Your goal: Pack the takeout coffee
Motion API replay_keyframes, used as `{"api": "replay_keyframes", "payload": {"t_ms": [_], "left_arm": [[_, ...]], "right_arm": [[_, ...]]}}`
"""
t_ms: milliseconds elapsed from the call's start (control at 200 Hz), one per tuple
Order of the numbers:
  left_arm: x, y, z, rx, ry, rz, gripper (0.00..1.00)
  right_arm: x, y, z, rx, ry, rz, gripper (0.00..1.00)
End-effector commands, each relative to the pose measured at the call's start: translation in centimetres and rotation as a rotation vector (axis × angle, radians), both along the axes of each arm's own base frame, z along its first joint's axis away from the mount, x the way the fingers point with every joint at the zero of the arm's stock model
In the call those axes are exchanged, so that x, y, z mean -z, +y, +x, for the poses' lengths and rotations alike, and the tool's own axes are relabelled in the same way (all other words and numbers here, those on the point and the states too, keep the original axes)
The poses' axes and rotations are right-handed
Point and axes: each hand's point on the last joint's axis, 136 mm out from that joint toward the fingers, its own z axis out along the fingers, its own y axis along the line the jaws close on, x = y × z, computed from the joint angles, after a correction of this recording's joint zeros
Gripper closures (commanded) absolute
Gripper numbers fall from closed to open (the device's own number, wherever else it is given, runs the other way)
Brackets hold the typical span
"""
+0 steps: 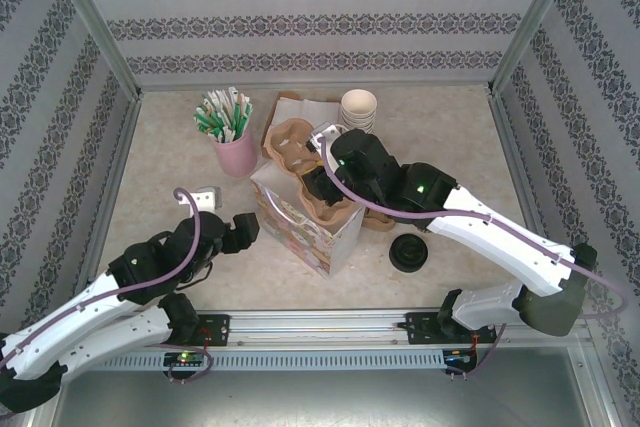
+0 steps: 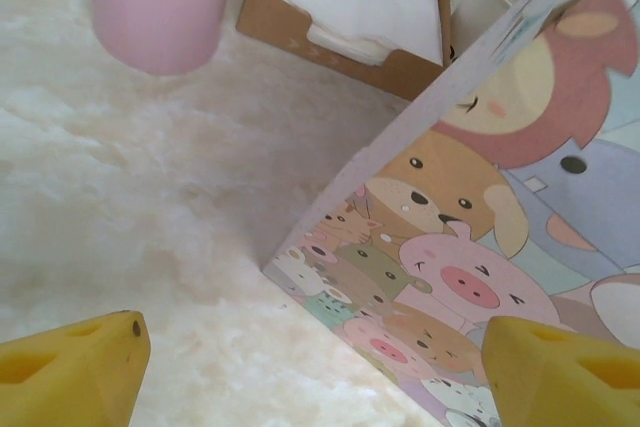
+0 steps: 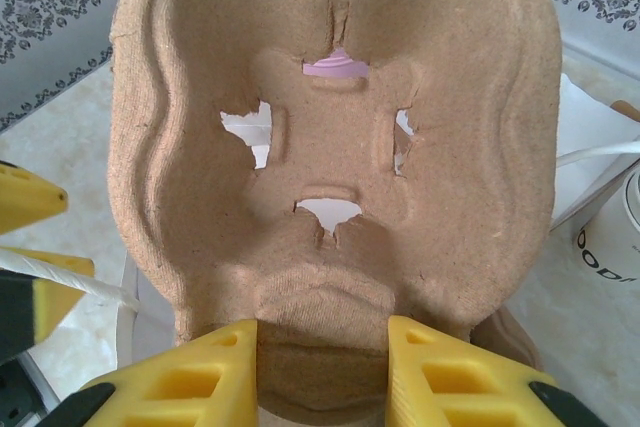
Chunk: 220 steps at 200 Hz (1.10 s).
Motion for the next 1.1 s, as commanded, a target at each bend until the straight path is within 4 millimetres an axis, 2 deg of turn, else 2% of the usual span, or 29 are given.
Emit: {"api": "replay_keyframes", "payload": {"t_ms": [0,155,360,640,954,1094], "left_arm": [[-1.5,1.0,0.1,0.004,-0.032,0.103,0.13],[-3.8,1.2,0.8,-0.002,-0.054,0.164,0.12],[-5.7,1.8,1.6,-0.017,-0.068,0.208,0.09],[-7.4,2.2,3.2,-0.02,-0.056,0.122,0.08],[-11.2,0.5,5.5,0.062,-0.105,0.084,0.08],[-11.6,-0.3,6.5,0.095,-0.091,0.07,0.07]], "right_arm": [[-0.5,-0.5,-0.6,-0.01,-0.034,-0.005,0.68],[0.3,-0.6,-0.7,-0.028,-0.022,-0.065,0.68],[0.8,-0.3,-0.5,-0.049,-0.032,-0.091,0.66],[1.5,-0.6,-0.8,-0.062,-0.025,-0.112,0.66],[2.6,-0.4,-1.4,-0.098,0.002,-0.128,0.66],[3.0,-0.2,-1.5,-0.112,0.014,-0.135,0.66]]}}
